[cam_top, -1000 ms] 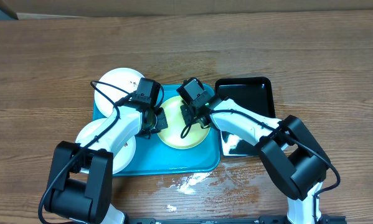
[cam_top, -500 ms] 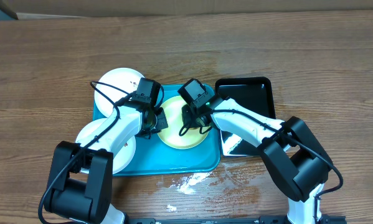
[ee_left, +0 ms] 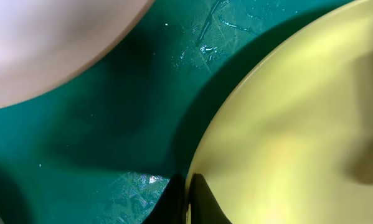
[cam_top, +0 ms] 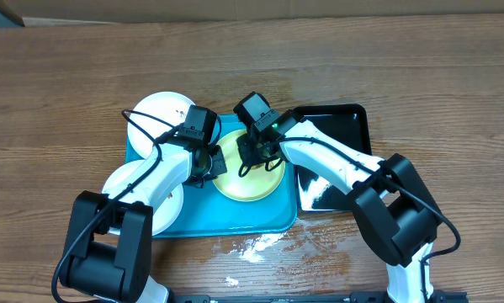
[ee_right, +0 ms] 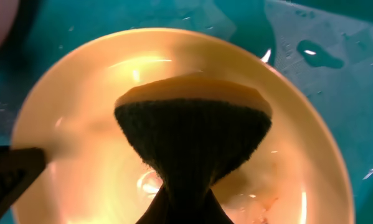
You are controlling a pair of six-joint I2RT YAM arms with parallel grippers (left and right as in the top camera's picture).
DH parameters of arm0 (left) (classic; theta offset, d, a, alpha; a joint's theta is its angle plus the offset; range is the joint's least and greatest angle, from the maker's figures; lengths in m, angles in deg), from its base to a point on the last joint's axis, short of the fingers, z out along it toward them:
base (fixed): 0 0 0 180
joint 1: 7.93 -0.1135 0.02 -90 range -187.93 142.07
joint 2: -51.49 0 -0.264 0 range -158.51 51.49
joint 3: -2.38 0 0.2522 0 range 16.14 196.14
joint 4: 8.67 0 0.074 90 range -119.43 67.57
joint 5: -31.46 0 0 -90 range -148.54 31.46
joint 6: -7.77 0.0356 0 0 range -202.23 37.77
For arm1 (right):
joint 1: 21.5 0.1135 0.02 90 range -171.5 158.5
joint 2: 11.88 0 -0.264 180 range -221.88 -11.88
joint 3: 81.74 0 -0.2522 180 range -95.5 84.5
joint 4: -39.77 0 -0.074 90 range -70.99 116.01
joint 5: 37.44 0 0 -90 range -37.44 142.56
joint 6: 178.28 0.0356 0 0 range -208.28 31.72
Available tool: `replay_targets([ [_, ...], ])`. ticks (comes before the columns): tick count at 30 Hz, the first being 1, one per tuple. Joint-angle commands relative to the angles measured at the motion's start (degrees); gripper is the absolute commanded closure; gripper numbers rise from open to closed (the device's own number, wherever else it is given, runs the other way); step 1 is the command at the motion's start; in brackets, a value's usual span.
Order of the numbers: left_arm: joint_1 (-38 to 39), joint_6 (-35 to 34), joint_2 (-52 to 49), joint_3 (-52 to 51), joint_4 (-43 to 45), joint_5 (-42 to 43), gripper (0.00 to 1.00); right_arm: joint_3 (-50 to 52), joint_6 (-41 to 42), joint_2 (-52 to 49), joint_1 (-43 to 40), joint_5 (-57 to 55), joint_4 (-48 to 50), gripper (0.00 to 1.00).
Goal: Clean dirty plates on tray and stack at the side
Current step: 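Scrub the yellow plate surface with the sponge while the left gripper holds it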
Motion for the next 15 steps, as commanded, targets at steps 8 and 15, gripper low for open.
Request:
replay_targets([
  [8, -0.2, -1.4, -1.6, 0.5, 0.0, -2.1, 0.96, 4.9, -1.3, -1.1, -6.4, -2.3, 0.4, 0.96],
  [15, -0.2, -1.4, -1.6, 0.5, 0.0, -2.1, 0.96, 7.9, 3.0, -1.2, -8.2, 10.4, 0.6, 0.96],
])
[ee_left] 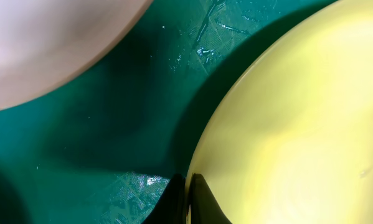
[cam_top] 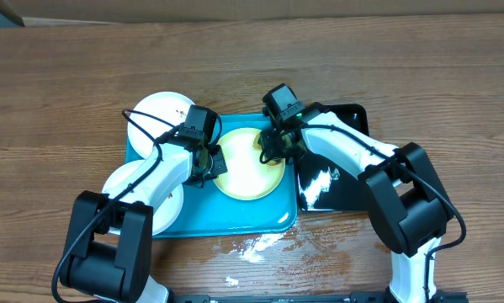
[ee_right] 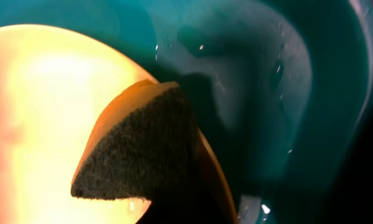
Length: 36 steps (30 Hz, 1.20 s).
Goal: Clean dirty plates on tray and stack at the side
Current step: 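Scrub the yellow plate surface with the sponge while the left gripper holds it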
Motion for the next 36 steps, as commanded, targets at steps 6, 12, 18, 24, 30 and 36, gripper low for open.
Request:
replay_targets([
  [6, -0.3, -1.4, -1.5, 0.4, -0.2, -2.1, 0.96, 6.7, 4.7, -0.9, 3.0, 4.2, 2.2, 0.96],
  [12, -0.3, -1.4, -1.5, 0.4, -0.2, -2.1, 0.96, 7.5, 8.4, -0.8, 5.0, 7.0, 6.6, 0.96],
  [18, -0.3, -1.4, -1.5, 0.4, -0.2, -2.1, 0.96, -2.7, 3.5, 0.6, 0.9, 9.1, -0.2, 0.96],
  [24, -0.3, -1.4, -1.5, 0.4, -0.2, -1.9, 0.96, -0.9, 0.9, -0.2, -0.7, 4.7, -0.1, 0.96],
  [30, -0.3, -1.4, -1.5, 0.4, -0.4, -1.9, 0.96, 4.0, 2.2, -1.6, -0.3, 4.1, 3.8, 0.96],
  [36, -0.3, -1.4, -1.5, 0.4, -0.4, -1.9, 0.96, 8.1, 5.9, -1.9, -0.2, 7.4, 8.2, 0.96],
])
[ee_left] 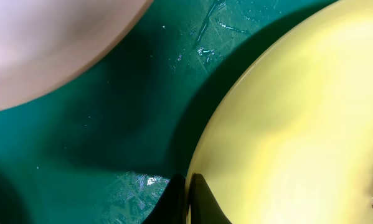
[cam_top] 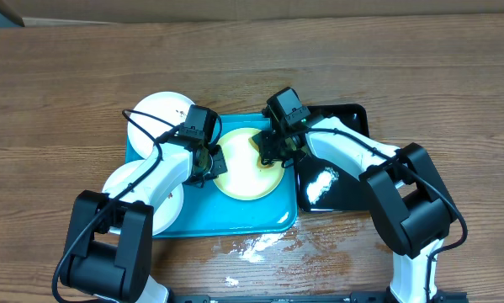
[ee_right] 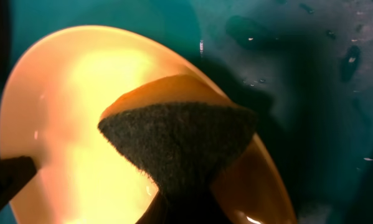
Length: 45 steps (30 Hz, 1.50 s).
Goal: Clean dirty plates on tray and stack at the side
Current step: 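Scrub the yellow plate surface with the sponge while the left gripper holds it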
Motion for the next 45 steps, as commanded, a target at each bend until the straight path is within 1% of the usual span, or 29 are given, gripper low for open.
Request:
replay_targets([
  [1, -0.3, -1.4, -1.4, 0.3, -0.2, -2.0, 0.96, 3.6, 1.8, -2.7, 0.5, 1.9, -0.1, 0.96],
  [8, -0.3, -1.4, -1.4, 0.3, -0.2, -1.9, 0.96, 2.8, 0.8, -2.6, 4.4, 1.5, 1.0, 0.96],
  [14, -0.3, -1.4, -1.4, 0.3, -0.2, -1.9, 0.96, -3.9, -3.8, -0.3, 2.8, 1.2, -4.8, 0.96],
  [17, -0.3, -1.4, -1.4, 0.3, -0.2, -1.9, 0.96, -4.0, -3.8, 0.2, 2.8, -5.0, -4.9, 0.96],
  [22, -0.3, -1.4, -1.4, 0.3, -0.1, -1.9, 0.96, -3.8, -3.8, 0.2, 4.4, -18.5, -5.2, 0.96],
  [24, -0.3, -1.4, -1.4, 0.3, -0.1, -1.9, 0.96, -2.9, -3.9, 0.0, 4.7, -19.8, -4.9, 0.96],
  [28, -0.3, -1.4, -1.4, 0.3, 0.0, -2.0, 0.96, -1.3, -3.7, -1.2, 4.8, -19.1, -4.2, 0.96],
  [30, -0.3, -1.4, -1.4, 0.3, 0.0, -2.0, 0.96, 0.3, -2.5, -1.6, 5.2, -15.9, -4.0, 0.96],
  [39, -0.3, -1.4, -1.4, 0.3, -0.1, -2.0, 0.96, 3.3, 9.4, -1.6, 9.0, -14.9, -4.2, 0.96],
  [41, -0.3, -1.4, -1.4, 0.3, -0.1, -2.0, 0.96, 3.3, 9.3, -1.6, 9.2, -9.8, -3.5, 0.96],
  [45, -0.3, -1.4, -1.4, 0.3, 0.0, -2.0, 0.96, 1.4, 6.0, -1.6, 8.9, -8.5, -2.6, 0.96],
])
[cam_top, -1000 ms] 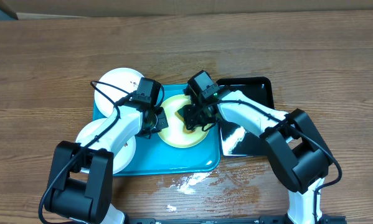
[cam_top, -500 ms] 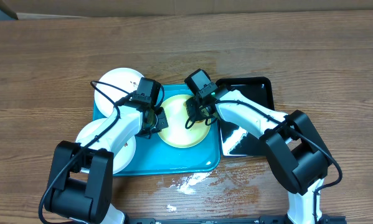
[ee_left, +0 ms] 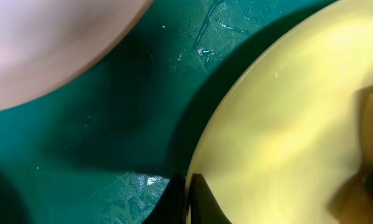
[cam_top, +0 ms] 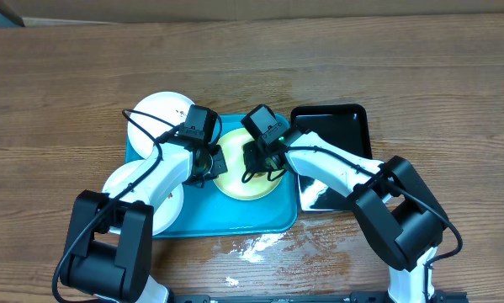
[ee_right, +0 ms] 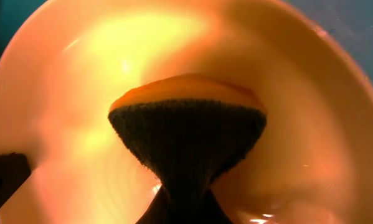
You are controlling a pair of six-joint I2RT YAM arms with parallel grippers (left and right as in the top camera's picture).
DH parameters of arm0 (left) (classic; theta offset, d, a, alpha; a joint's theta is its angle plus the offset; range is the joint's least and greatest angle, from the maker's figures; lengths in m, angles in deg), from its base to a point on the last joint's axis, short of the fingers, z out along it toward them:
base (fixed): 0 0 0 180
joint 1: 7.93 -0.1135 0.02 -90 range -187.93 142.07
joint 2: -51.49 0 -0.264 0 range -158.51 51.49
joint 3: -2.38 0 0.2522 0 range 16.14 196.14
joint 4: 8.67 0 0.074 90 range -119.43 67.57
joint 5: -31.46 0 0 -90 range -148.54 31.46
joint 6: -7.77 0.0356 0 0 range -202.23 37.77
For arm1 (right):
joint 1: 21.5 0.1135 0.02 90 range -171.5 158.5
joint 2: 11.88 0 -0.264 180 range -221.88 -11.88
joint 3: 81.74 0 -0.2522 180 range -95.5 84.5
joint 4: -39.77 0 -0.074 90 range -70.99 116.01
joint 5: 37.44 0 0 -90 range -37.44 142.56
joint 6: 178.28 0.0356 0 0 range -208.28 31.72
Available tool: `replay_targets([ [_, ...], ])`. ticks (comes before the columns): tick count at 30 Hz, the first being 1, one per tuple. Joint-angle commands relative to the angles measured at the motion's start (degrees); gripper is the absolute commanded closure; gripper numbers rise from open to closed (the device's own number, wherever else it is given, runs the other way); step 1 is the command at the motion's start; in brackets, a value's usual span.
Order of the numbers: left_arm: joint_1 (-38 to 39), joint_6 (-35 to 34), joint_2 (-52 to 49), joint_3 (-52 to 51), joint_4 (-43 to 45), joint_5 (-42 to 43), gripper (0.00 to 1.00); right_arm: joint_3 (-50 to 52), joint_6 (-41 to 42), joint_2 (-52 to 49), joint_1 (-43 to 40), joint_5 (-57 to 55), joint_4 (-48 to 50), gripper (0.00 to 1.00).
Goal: Clean dirty plates on tray and stack at the side
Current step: 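Scrub the yellow plate surface with the sponge while the left gripper holds it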
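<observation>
A yellow plate (cam_top: pixel 245 181) lies on the teal tray (cam_top: pixel 226 220). My left gripper (cam_top: pixel 215 163) is shut on the plate's left rim (ee_left: pixel 195 168), one finger inside and one outside. My right gripper (cam_top: pixel 253 164) is shut on a sponge (ee_right: pixel 186 134), yellow with a dark scouring face, pressed on the inside of the yellow plate (ee_right: pixel 80 87). Two white plates sit at the tray's left: one at the back (cam_top: pixel 157 109), one at the front (cam_top: pixel 121 181). A pale plate (ee_left: pixel 43 43) fills the top left of the left wrist view.
A black tray (cam_top: pixel 336 126) with water on it stands right of the teal tray. Water and foam are spilled on the wooden table (cam_top: pixel 252 247) before the teal tray. My right arm (cam_top: pixel 344 168) crosses over the black tray.
My right gripper has moved with the sponge from the plate's right rim to the plate's left middle. The left gripper has kept its hold on the rim.
At first the sponge was on the middle of the yellow plate with my left gripper holding the rim. Then the sponge was at the plate's far right edge, then just inside that rim. Now it is back over the plate's middle left.
</observation>
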Motion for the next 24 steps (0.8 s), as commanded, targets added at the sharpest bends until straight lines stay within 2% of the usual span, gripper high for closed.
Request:
replay_targets([
  [1, -0.3, -1.4, -1.4, 0.2, 0.0, -1.9, 0.96, 0.5, -1.5, -3.0, 0.3, 3.3, -1.4, 0.96],
  [7, -0.3, -1.5, -1.4, 0.2, 0.2, -1.9, 0.96, 1.9, -3.3, -3.0, 1.3, 0.4, -4.0, 0.96],
  [11, -0.3, -1.6, -1.4, 0.2, 0.7, -1.9, 0.96, 3.4, -0.8, -3.0, 2.1, -8.2, -2.8, 0.96],
  [13, -0.3, -1.6, -1.4, 0.2, 0.7, -1.9, 0.96, 3.9, -0.8, -3.0, 2.6, -17.7, -2.6, 0.96],
  [17, -0.3, -1.6, -1.4, 0.2, 0.6, -2.0, 0.96, 5.6, -0.9, -3.1, 2.5, -25.4, -0.3, 0.96],
  [22, -0.3, -1.6, -1.4, 0.2, 0.7, -2.0, 0.96, 5.7, -9.6, -3.1, 2.3, -25.5, 3.3, 0.96],
  [24, -0.3, -1.6, -1.4, 0.2, 0.7, -2.0, 0.96, 5.7, -10.1, -3.1, 2.3, -24.1, 3.8, 0.96],
])
